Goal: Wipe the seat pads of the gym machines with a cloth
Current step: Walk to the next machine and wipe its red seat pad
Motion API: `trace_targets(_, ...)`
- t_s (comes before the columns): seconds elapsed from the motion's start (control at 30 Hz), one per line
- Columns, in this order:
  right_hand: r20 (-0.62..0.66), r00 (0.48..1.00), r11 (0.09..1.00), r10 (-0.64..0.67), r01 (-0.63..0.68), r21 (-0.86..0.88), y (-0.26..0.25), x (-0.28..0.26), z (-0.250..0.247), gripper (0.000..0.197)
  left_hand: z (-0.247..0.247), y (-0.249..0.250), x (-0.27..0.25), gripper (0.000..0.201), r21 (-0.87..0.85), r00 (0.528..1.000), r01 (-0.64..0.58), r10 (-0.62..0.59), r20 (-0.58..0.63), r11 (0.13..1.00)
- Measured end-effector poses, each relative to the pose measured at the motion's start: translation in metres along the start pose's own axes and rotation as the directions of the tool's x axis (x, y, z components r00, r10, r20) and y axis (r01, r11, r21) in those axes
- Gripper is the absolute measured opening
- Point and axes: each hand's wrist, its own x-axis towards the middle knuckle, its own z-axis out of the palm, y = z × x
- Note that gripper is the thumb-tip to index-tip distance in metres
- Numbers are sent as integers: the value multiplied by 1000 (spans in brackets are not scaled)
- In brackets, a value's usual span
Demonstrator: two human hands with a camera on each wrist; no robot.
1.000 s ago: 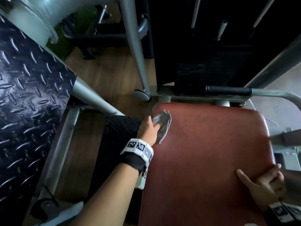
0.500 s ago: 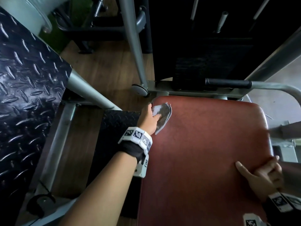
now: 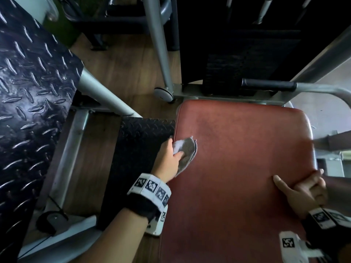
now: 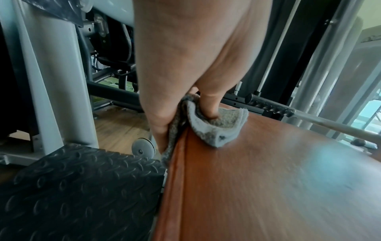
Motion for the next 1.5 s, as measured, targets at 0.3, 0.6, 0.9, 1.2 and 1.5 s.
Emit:
trace_targets(0.3,-26,1000,1000,-9,9,5,-1,-1,2,132,5,6,5,66,7,994,-82,83,-69,997)
trace_targets(0.6,-14,1000,1000,-7,7,-29,4,5,3,115,4,-1,4,66,49,996,-80,82,-34,996)
trace_targets(0.9,-15,999,997,-33,32,-73,2,3,0,116,23,-53,-83,66,4,996,-67,68,-65,998)
trace_targets(1.2,2,999,996,-33,33,-86,3,0,-2,117,22,-46,-70,71,-1,992,-97,97,-80,995)
trace_targets(1.5,9,999,996,-50,50,-71,2,-3,-4,120,29,-67,-97,68,0,997,-57,57,-60,998)
